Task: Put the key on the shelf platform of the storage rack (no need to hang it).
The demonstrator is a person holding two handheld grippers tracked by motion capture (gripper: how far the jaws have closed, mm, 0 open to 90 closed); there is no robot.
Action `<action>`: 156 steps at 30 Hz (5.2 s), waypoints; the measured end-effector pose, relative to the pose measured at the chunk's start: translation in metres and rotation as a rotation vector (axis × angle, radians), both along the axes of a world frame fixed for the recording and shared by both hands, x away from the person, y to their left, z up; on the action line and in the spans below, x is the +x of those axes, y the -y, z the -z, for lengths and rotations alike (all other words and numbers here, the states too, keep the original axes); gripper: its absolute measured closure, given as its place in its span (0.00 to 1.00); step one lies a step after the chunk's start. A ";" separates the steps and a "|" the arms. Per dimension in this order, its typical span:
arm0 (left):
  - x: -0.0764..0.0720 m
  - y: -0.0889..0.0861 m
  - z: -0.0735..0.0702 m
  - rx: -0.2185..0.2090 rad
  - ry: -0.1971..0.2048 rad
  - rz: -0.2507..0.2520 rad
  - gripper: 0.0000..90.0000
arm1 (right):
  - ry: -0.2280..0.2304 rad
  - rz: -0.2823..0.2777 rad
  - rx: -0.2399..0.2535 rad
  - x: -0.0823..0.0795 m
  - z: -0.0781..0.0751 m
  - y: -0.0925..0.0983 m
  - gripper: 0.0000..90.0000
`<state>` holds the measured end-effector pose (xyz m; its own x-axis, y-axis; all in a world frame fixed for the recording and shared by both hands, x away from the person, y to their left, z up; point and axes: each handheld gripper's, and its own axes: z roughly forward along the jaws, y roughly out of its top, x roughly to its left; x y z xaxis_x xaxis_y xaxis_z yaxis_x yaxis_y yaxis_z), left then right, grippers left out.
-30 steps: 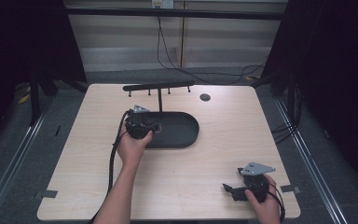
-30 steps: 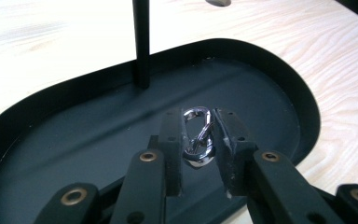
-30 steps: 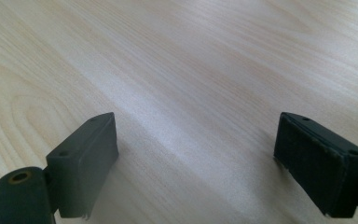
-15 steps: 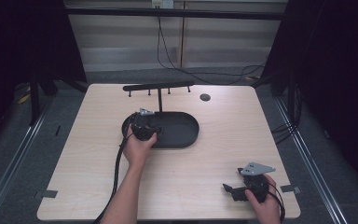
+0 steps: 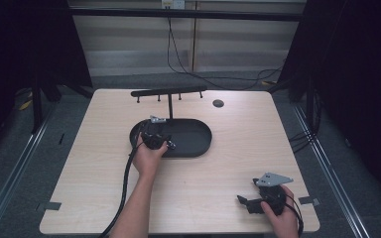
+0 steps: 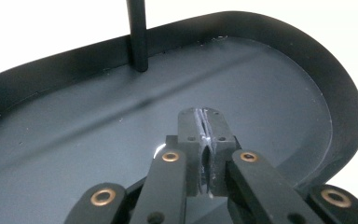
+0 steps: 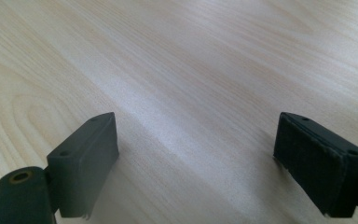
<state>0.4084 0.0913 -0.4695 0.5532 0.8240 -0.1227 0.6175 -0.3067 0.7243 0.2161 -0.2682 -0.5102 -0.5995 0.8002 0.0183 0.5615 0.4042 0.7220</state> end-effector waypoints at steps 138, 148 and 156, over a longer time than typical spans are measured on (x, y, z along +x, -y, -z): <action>-0.113 -0.130 0.030 0.077 -0.025 -0.008 0.30 | 0.000 -0.004 0.000 0.000 0.000 0.000 0.14; -0.120 -0.130 0.035 0.097 0.034 0.004 0.29 | 0.000 -0.004 0.000 0.000 0.000 0.000 0.14; -0.121 -0.131 0.037 0.100 0.051 0.011 0.28 | 0.000 -0.004 0.000 0.000 0.000 0.000 0.14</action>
